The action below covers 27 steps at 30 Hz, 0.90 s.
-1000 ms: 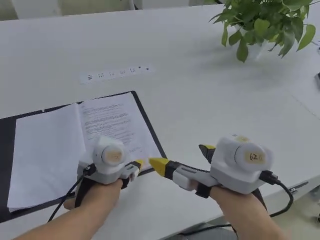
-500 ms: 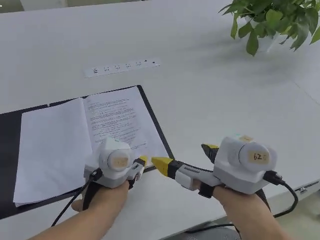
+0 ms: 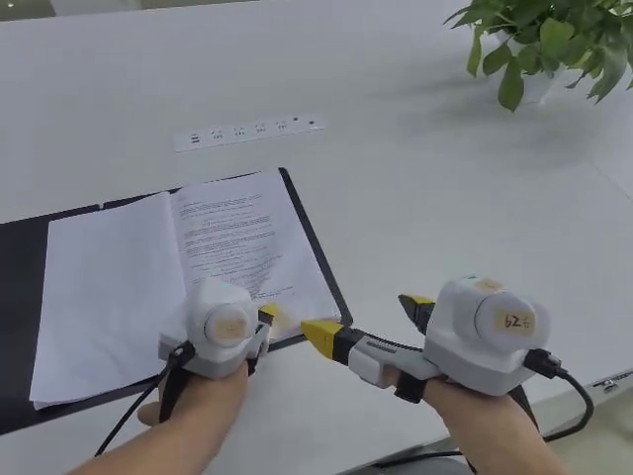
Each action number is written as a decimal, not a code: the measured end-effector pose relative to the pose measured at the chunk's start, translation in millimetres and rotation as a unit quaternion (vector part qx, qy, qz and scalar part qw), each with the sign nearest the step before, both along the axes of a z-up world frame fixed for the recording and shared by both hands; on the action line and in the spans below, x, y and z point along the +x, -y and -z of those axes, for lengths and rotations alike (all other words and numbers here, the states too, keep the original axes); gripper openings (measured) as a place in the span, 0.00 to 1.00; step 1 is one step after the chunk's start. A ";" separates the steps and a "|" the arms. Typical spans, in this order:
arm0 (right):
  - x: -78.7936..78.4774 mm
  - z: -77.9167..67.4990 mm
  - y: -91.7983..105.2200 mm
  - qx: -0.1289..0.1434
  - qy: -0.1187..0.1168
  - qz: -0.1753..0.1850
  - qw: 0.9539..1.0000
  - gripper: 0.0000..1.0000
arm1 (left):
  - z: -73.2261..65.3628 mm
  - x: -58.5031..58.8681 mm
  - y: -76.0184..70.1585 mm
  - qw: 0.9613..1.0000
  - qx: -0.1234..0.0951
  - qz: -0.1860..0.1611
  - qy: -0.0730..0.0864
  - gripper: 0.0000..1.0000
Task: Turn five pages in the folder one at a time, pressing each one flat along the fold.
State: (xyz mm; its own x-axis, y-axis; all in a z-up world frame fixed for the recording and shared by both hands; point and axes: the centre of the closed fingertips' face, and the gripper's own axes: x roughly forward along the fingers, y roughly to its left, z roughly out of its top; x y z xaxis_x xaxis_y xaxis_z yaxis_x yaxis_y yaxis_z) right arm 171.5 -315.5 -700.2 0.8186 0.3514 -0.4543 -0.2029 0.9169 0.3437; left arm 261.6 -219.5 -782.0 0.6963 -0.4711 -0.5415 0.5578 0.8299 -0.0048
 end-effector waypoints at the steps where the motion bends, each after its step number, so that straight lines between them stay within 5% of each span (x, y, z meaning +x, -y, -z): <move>1: 1.0 1.5 -0.8 0.001 -0.001 -0.001 1.000 0.86 | -1.2 -0.6 3.9 1.000 -0.001 0.021 0.006 0.05; 2: 1.9 2.6 -1.6 0.002 -0.001 -0.003 1.000 0.86 | -1.5 -1.8 5.8 0.999 0.015 0.037 0.015 0.05; 4: 4.6 4.9 -4.6 0.005 -0.001 -0.008 1.000 0.83 | -1.3 -0.9 4.7 1.000 -0.006 0.021 0.001 0.05; 17: 38.5 22.5 -18.9 0.044 -0.005 -0.035 0.998 0.53 | 0.1 1.5 2.7 0.999 -0.045 -0.004 -0.025 0.02; 27: 42.3 51.0 -26.4 0.053 -0.056 -0.045 0.996 0.37 | 0.2 0.6 3.6 0.999 -0.046 -0.002 -0.023 0.02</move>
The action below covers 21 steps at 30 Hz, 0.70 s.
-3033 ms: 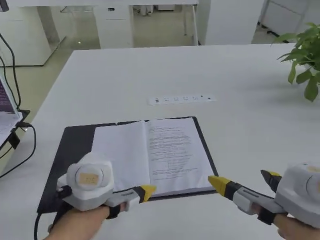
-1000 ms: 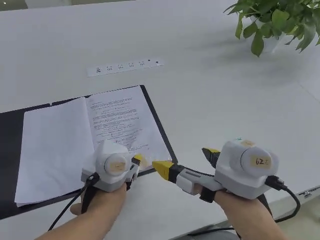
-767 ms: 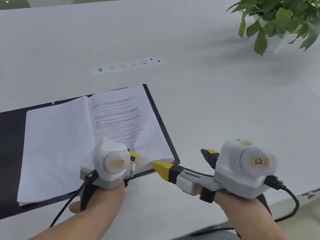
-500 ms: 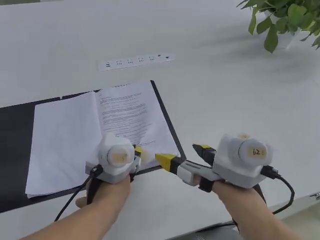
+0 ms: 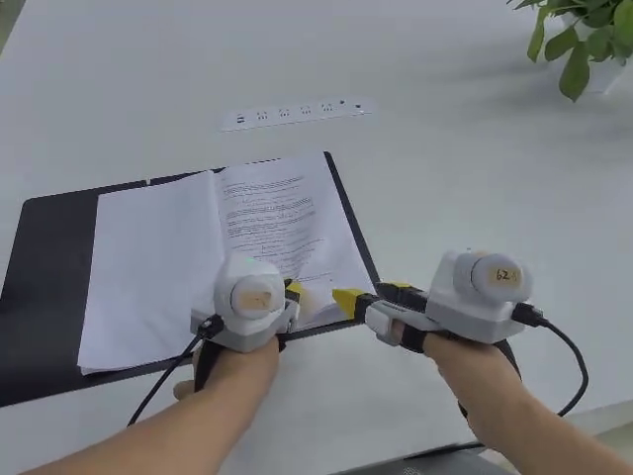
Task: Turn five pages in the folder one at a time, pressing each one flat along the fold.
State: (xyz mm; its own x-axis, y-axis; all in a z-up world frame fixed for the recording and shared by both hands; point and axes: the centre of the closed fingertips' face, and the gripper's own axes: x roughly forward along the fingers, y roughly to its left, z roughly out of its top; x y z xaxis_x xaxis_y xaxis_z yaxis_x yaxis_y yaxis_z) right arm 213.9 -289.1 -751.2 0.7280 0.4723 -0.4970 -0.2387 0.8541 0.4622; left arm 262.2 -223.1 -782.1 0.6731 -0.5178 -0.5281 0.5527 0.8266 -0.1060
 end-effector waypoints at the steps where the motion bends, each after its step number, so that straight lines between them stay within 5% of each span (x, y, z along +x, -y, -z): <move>1: -0.2 0.6 0.0 0.000 -0.001 0.001 1.000 0.37 | 0.2 0.1 0.1 1.000 0.000 0.000 0.000 0.02; 9: 3.7 8.9 -1.6 0.021 -0.025 0.013 0.999 0.37 | 0.0 -0.1 0.2 1.000 -0.001 -0.001 0.001 0.02; 21: 3.3 10.0 -0.7 0.032 -0.028 0.022 0.999 0.38 | 0.1 0.1 0.1 1.000 -0.002 -0.001 0.002 0.03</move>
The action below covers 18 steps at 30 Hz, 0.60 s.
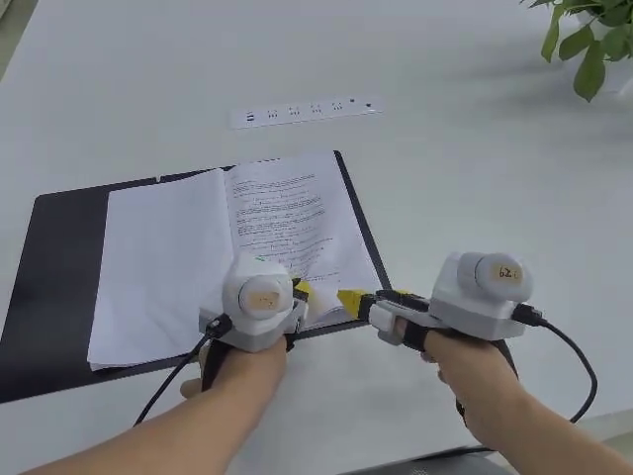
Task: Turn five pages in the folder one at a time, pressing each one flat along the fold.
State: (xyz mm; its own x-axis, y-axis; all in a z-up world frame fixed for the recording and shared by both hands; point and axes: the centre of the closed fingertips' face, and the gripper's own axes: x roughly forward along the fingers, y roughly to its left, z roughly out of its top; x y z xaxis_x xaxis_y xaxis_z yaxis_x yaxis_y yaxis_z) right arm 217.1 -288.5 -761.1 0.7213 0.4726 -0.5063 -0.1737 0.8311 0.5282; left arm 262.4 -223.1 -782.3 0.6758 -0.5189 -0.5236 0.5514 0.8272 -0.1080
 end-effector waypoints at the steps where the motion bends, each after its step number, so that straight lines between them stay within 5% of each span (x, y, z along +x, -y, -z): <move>1: -0.6 0.7 0.3 0.003 -0.003 0.002 1.000 0.38 | 0.0 0.0 0.1 1.000 0.001 0.001 0.000 0.03; 18: -1.9 4.4 4.5 0.008 -0.007 0.012 1.000 0.34 | 0.2 0.1 0.2 1.000 0.000 0.000 0.000 0.03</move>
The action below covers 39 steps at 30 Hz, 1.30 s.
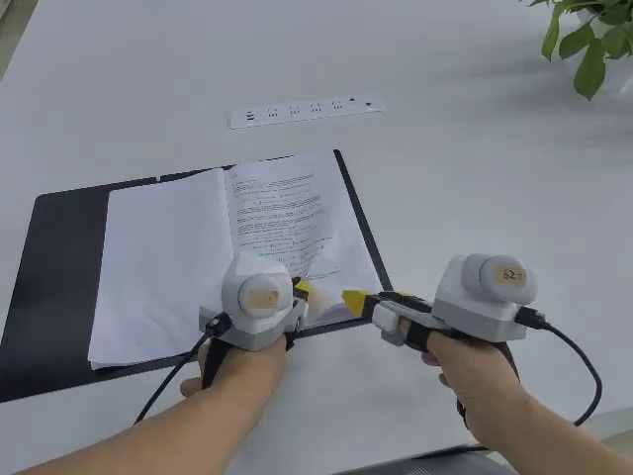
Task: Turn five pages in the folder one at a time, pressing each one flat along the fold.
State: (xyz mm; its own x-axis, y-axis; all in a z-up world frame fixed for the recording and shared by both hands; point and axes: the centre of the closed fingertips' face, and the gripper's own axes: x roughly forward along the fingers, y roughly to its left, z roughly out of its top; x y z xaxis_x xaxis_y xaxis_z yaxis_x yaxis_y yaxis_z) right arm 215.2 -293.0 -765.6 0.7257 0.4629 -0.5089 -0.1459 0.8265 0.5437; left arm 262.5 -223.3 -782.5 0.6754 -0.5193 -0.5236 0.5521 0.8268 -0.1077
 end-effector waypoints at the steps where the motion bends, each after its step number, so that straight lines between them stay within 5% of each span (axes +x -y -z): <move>1: 0.3 0.6 0.6 -0.002 0.000 0.000 1.000 0.33 | 0.0 0.0 0.0 1.000 0.001 0.000 0.000 0.03; 15: -0.2 10.3 11.9 -0.043 -0.003 0.005 0.999 0.02 | 0.1 0.5 -0.3 1.000 -0.002 -0.001 -0.005 0.03; 25: 0.2 7.5 14.4 -0.034 -0.006 0.019 0.999 0.00 | -0.9 0.4 0.1 1.000 -0.016 -0.003 -0.018 0.04; 31: 3.4 -9.6 12.3 -0.013 0.009 0.027 1.000 0.00 | -4.7 -6.7 -4.5 0.999 -0.020 0.011 -0.035 0.09; 39: 6.4 -51.7 -11.2 0.028 0.050 0.007 0.998 0.00 | -16.7 -25.5 -38.7 0.999 -0.025 0.018 -0.042 0.22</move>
State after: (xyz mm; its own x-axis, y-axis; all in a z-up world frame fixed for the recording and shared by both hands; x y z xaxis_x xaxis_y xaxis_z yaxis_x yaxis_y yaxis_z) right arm 221.6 -281.8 -713.9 0.7790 0.4771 -0.4068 -0.1901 0.7980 0.5719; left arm 237.0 -184.6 -765.8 0.6112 -0.5687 -0.5505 0.5682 0.7994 -0.1950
